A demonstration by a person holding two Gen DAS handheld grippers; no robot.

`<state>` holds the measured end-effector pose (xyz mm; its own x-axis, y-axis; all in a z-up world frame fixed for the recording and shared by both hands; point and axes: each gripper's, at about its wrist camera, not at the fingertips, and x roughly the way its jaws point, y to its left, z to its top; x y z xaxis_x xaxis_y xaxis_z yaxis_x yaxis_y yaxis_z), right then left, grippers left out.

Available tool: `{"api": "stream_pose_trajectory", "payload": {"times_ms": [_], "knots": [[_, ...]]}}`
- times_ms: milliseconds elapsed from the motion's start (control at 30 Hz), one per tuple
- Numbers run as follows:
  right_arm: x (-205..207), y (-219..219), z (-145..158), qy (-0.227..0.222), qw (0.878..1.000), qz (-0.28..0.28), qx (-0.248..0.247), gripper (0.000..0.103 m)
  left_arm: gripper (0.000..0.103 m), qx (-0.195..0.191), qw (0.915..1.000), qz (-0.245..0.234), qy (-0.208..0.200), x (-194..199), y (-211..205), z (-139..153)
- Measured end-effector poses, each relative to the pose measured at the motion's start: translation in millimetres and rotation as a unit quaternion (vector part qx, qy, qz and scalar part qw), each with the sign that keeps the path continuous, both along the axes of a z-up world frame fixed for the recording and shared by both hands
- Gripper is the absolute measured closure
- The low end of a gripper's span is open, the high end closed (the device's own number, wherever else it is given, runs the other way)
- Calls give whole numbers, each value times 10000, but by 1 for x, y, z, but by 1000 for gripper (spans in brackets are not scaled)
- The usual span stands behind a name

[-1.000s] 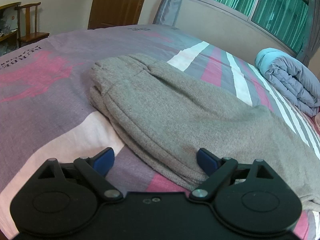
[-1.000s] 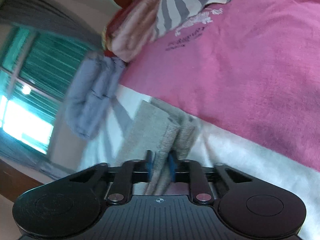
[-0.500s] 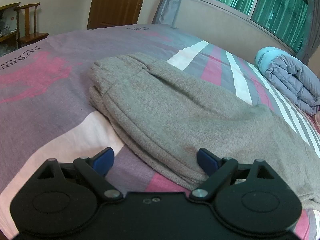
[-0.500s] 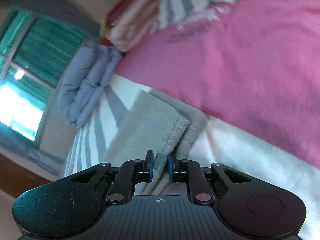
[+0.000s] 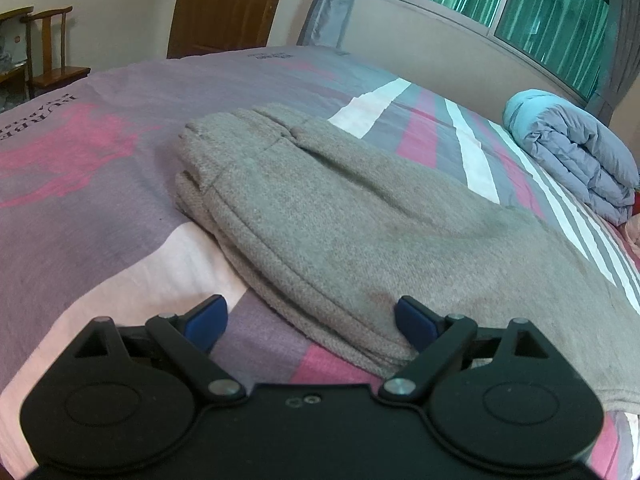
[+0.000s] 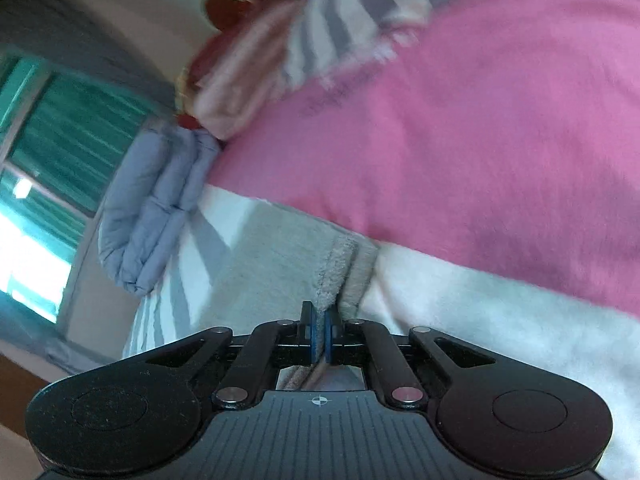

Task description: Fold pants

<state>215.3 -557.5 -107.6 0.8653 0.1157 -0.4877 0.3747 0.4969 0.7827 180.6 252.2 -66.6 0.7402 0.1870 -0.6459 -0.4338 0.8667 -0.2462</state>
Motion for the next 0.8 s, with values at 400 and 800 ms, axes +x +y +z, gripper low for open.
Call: {"api": "stream_pose_trajectory", "payload": {"times_ms": [400, 800], "knots": [[-58, 33, 34, -496, 9959, 403, -641, 58, 38, 171, 9934, 660, -918, -25, 29, 27], [-53, 67, 37, -262, 9914, 746, -1042, 58, 83, 412, 9988, 177, -188, 25, 70, 16]]}}
